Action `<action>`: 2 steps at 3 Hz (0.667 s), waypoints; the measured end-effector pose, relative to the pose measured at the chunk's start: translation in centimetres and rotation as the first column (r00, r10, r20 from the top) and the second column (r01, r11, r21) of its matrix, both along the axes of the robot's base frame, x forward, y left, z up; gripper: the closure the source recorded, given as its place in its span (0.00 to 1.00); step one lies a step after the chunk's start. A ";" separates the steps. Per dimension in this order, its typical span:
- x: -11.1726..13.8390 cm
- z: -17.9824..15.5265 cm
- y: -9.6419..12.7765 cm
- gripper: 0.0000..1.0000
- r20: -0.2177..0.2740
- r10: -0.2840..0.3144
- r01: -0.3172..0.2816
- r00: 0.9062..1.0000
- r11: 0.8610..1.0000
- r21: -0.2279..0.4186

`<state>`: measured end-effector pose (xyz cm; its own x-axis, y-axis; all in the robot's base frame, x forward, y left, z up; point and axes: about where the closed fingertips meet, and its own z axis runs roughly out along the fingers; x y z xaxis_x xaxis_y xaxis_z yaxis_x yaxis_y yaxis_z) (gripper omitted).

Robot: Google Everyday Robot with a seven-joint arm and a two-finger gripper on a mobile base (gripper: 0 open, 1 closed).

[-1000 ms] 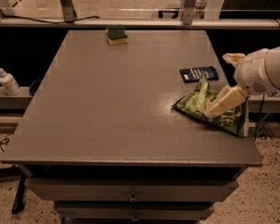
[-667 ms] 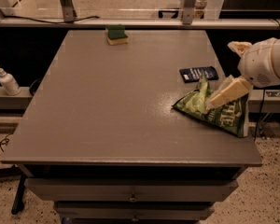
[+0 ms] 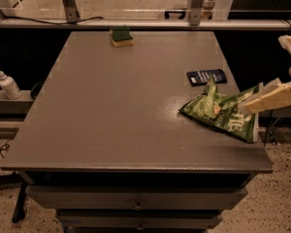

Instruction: Move green jalapeno chip bag near rxbar blueberry

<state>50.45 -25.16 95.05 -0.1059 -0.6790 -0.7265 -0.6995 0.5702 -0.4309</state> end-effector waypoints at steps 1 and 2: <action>0.0 0.0 0.0 0.00 0.000 0.000 0.000 1.000 1.000 0.000; 2.0 1.2 -1.7 0.00 0.036 -0.003 0.003 0.999 1.000 -0.003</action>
Offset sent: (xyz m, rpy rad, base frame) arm 0.0686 -0.0627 0.0371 -0.0053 -0.1182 -0.0166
